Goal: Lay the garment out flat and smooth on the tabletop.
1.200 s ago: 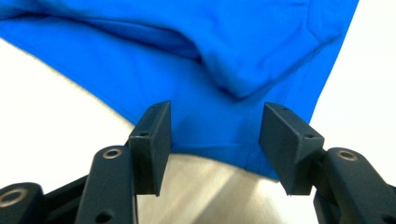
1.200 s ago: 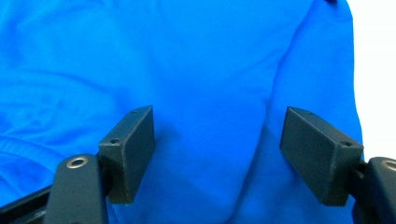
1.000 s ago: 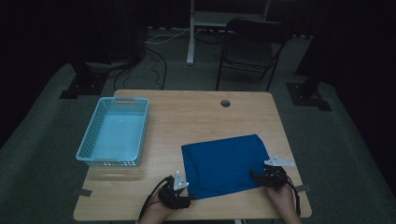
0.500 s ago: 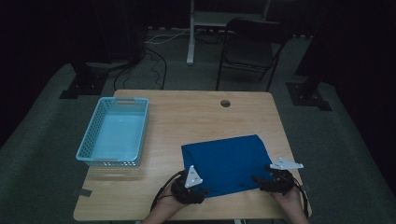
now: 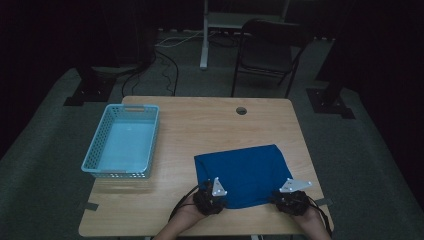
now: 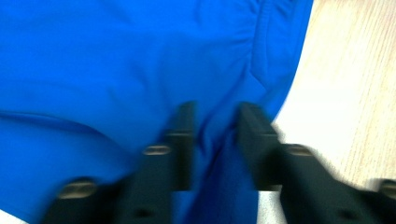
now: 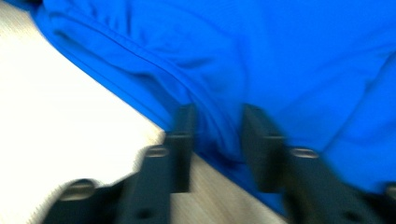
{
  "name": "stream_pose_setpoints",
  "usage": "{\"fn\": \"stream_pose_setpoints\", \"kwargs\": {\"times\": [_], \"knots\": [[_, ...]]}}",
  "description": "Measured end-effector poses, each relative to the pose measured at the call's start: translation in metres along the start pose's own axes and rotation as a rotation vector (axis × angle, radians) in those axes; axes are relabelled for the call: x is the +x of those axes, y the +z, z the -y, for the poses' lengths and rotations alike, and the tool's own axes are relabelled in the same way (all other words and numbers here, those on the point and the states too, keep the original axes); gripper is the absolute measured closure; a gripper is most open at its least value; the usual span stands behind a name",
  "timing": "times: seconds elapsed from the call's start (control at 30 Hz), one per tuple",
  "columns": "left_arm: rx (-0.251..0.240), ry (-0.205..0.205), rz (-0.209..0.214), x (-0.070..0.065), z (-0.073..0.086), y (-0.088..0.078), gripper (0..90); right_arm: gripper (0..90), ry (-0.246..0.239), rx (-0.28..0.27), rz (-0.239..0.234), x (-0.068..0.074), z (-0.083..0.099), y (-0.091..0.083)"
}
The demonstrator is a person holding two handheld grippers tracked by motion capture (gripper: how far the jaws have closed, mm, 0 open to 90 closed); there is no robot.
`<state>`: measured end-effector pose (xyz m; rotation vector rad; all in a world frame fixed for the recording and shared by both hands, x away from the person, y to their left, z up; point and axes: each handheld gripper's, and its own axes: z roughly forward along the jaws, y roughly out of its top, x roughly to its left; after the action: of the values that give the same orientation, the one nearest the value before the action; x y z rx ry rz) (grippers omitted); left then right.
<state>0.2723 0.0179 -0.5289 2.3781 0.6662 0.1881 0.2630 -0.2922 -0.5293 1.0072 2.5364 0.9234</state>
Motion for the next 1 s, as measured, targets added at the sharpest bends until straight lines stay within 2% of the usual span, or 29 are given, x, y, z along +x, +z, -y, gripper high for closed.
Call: {"fn": "stream_pose_setpoints", "kwargs": {"times": [0.07,0.13,0.3,0.37,0.4,0.47,0.53,0.63,0.73,0.83,0.93,0.97,1.0], "knots": [[-0.008,-0.009,0.013,0.003,-0.001,0.0,83.3,80.9,-0.007,-0.005,-0.002,-0.003,-0.005,-0.003],[-0.009,0.004,0.003,0.003,-0.003,0.0,85.7,82.0,-0.026,-0.016,0.015,-0.003,-0.014,-0.009],[-0.048,0.009,0.004,0.007,-0.011,-0.009,86.3,82.2,-0.043,-0.059,0.042,-0.008,-0.037,-0.017],[-0.055,0.002,-0.001,0.011,-0.015,-0.014,86.1,82.2,-0.036,-0.078,0.049,-0.013,-0.054,-0.017],[-0.051,-0.003,0.012,0.013,-0.017,-0.016,85.1,82.2,-0.031,-0.083,0.06,-0.017,-0.063,-0.016],[-0.023,0.011,0.028,0.014,-0.019,-0.017,66.8,82.4,-0.005,-0.095,0.056,-0.026,-0.077,-0.014],[-0.008,0.033,0.008,0.015,-0.02,-0.018,54.7,82.4,0.015,-0.099,0.067,-0.032,-0.093,-0.011],[-0.014,0.007,-0.017,0.018,-0.018,-0.017,53.4,82.4,0.033,-0.108,0.066,-0.038,-0.109,-0.007],[-0.004,0.029,-0.043,0.015,-0.017,-0.011,52.5,82.4,0.045,-0.098,0.072,-0.041,-0.117,-0.001],[0.022,0.082,-0.062,0.005,-0.018,-0.001,51.8,82.4,0.059,-0.082,0.073,-0.043,-0.117,0.005],[0.046,0.115,-0.087,-0.002,-0.02,0.007,50.6,82.4,0.082,-0.074,0.074,-0.047,-0.114,0.008],[0.057,0.103,-0.09,-0.003,-0.022,0.009,53.1,82.4,0.088,-0.072,0.072,-0.049,-0.113,0.009],[0.06,0.101,-0.111,-0.002,-0.023,0.009,64.7,82.4,0.097,-0.071,0.072,-0.05,-0.112,0.009]]}}
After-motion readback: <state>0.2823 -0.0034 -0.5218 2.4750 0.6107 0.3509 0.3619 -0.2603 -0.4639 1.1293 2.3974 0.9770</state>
